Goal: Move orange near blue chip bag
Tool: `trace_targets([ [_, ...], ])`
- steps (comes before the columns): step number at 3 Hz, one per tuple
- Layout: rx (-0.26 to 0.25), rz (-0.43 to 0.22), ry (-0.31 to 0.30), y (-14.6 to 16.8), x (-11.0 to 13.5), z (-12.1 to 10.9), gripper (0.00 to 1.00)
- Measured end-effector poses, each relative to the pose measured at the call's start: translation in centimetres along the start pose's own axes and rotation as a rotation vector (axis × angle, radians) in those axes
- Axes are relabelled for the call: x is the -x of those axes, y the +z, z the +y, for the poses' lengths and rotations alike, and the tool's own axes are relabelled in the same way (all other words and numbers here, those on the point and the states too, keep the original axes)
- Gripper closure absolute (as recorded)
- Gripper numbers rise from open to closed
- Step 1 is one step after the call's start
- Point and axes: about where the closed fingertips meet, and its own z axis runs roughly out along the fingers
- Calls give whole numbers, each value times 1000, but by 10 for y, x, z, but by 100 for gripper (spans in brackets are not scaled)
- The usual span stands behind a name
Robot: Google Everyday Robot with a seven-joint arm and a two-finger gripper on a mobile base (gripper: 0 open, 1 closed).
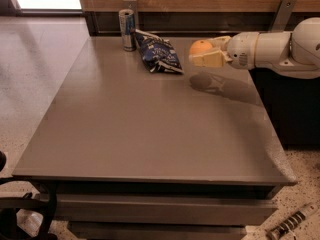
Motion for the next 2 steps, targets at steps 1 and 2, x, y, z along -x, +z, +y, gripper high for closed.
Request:
trace_targets([
  [1,-109,34,67,-11,-10,-44,100],
  [2,-109,34,67,-10,-10,-44,100],
])
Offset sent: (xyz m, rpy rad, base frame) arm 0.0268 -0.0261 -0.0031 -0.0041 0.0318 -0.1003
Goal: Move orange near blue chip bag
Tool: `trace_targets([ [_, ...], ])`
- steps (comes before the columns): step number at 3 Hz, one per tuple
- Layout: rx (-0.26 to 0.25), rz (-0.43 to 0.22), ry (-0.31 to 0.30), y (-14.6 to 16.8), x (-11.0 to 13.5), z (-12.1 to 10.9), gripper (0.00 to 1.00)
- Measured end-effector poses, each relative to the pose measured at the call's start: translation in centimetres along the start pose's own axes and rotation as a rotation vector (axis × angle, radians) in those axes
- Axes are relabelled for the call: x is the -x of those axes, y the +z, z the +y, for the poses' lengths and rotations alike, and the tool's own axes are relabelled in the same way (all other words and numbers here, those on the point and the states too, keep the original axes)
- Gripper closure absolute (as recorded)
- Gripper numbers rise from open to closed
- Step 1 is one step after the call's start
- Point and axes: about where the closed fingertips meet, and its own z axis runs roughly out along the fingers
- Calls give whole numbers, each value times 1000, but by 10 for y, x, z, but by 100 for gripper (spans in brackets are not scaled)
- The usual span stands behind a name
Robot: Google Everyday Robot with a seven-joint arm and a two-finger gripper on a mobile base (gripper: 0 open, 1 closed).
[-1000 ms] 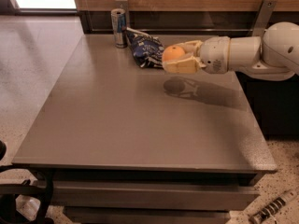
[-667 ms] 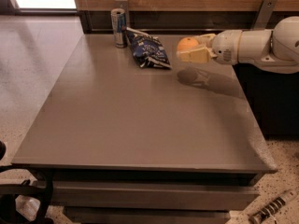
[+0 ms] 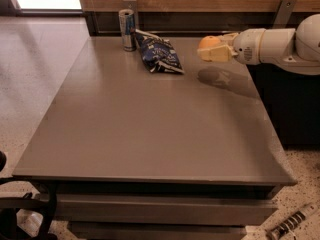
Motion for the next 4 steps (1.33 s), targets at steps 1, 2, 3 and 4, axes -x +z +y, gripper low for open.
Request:
trace_targets([
  [1,12,1,23,15,-12,10,100],
  [2,19,7,56,34,-31,21,100],
  [3,7,15,75,47,-46,25,100],
  [4,-48,5,109,46,-62,14,100],
])
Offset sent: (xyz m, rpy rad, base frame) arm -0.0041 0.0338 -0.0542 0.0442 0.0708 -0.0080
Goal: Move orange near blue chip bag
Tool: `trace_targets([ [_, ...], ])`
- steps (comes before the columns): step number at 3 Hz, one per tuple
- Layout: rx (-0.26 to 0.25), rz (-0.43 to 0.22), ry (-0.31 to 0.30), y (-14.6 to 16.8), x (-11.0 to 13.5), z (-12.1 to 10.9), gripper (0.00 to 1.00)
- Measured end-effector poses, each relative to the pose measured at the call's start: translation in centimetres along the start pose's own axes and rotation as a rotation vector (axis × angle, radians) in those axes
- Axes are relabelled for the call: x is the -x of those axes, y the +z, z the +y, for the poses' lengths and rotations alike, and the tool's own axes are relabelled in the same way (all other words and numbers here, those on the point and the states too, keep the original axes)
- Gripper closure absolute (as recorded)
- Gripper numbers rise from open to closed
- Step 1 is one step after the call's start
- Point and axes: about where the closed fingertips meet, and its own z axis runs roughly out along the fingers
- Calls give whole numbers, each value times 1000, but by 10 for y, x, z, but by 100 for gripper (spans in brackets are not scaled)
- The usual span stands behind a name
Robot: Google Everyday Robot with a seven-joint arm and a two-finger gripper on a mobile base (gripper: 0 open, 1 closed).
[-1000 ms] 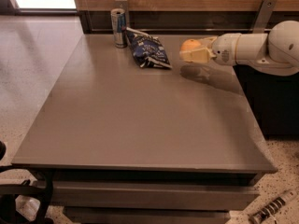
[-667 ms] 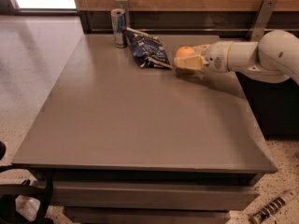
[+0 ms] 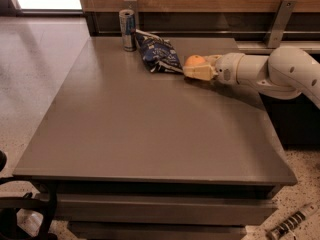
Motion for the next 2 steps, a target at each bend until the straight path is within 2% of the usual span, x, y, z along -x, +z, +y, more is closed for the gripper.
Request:
trace_targets([
  [2,-5,-1,3,-1,1,-1,53],
])
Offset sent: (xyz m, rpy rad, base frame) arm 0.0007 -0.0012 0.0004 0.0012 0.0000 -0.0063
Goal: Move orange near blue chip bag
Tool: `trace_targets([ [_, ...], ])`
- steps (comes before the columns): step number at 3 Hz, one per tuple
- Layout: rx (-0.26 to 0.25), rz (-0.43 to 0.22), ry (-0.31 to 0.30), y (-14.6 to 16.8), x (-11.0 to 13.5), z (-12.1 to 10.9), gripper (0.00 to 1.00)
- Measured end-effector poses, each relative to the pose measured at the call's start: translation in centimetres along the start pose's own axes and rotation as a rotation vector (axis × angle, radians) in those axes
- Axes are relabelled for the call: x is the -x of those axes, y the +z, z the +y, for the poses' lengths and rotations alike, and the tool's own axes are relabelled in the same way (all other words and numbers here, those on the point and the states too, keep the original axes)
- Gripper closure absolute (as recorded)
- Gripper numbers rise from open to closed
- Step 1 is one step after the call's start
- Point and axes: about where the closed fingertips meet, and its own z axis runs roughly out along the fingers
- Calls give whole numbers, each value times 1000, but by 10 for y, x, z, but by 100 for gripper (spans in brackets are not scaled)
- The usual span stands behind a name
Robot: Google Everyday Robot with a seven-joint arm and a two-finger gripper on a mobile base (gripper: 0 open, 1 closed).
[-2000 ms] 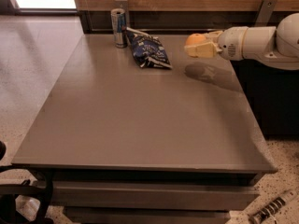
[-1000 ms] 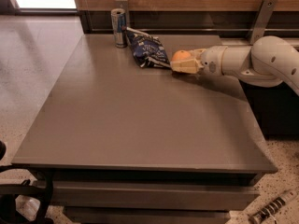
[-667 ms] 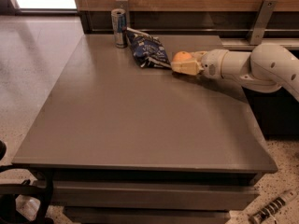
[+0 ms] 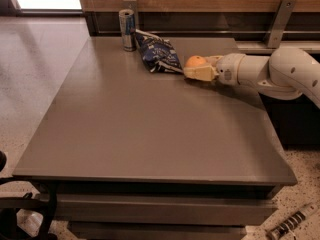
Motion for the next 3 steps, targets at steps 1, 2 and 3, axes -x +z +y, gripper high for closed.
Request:
trace_targets([
  [1,2,0,0,1,0,1,30],
  [2,6,0,0,3,0,2,0],
  [3,6,0,0,3,0,2,0],
])
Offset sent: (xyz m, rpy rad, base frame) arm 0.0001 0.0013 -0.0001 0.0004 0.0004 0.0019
